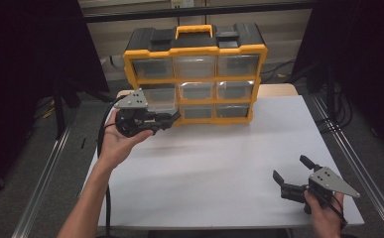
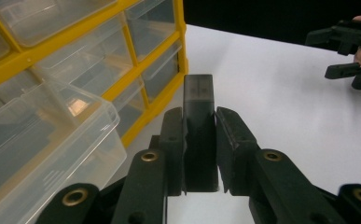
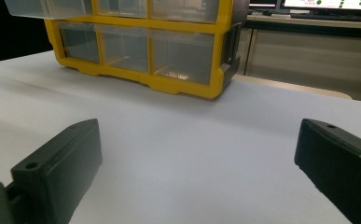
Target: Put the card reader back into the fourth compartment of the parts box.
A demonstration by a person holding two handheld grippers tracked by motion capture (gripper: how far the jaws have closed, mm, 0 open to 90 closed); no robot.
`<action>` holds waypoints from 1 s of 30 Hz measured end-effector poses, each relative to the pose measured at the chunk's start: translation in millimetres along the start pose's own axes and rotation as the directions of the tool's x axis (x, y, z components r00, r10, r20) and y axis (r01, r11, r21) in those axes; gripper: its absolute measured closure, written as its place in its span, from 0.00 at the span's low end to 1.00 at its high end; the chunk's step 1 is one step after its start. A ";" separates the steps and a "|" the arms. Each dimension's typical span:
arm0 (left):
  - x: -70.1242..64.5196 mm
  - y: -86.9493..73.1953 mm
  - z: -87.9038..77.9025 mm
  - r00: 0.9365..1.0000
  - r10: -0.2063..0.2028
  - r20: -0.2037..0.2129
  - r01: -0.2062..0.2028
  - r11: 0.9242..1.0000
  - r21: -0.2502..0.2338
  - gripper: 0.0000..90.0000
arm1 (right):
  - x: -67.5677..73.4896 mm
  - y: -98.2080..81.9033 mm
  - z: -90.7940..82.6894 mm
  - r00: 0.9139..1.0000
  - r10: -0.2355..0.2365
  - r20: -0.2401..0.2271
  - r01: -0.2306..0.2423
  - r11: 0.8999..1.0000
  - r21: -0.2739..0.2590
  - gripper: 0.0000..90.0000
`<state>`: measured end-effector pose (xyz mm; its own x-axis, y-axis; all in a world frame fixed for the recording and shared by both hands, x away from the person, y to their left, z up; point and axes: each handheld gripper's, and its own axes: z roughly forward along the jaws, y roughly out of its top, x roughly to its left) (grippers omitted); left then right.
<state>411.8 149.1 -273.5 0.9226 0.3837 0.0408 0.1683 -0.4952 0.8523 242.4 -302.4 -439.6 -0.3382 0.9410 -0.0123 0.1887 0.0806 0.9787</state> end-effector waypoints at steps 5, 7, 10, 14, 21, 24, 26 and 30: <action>5.9 6.1 -5.7 1.000 -0.003 -0.012 0.003 1.000 -0.006 0.82 | 0.0 0.0 0.0 1.000 -0.001 -0.001 0.001 1.000 -0.001 0.01; 7.7 9.0 -7.3 1.000 0.000 -0.021 0.000 1.000 -0.003 0.82 | -0.1 0.0 -0.1 1.000 -0.001 -0.001 0.001 1.000 -0.001 0.01; 10.0 13.4 -10.2 0.999 0.007 -0.031 -0.007 1.000 -0.001 0.82 | -0.1 0.0 -0.1 1.000 0.001 -0.001 -0.001 1.000 0.000 0.01; 16.3 16.9 -15.1 1.000 -0.023 -0.004 0.023 0.999 -0.040 0.82 | 0.0 0.1 -0.3 1.000 -0.002 -0.003 0.002 1.000 -0.002 0.01; 28.8 24.7 -20.3 0.998 -0.036 -0.042 0.035 0.999 -0.023 0.82 | 0.0 0.0 -0.3 1.000 0.000 -0.003 0.000 1.000 0.000 0.01; 32.3 28.6 -23.9 0.998 -0.035 -0.061 0.034 0.999 -0.023 0.82 | -0.3 0.0 -0.4 1.000 0.003 0.000 -0.003 1.000 -0.001 0.01; 34.5 30.9 -25.9 0.997 -0.031 -0.071 0.029 0.999 -0.023 0.82 | -0.6 -0.1 -0.3 1.000 0.002 0.000 -0.002 1.000 -0.001 0.01; 37.8 36.2 -27.5 0.996 -0.027 -0.083 0.026 0.999 -0.021 0.82 | -0.4 -0.2 -0.2 1.000 0.004 -0.002 -0.004 1.000 -0.001 0.01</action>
<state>443.2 167.1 -226.8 0.8858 0.4602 0.0605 0.1844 -0.4684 0.8640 242.3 -302.9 -439.7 -0.3393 0.9407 -0.0081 0.1888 0.0765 0.9790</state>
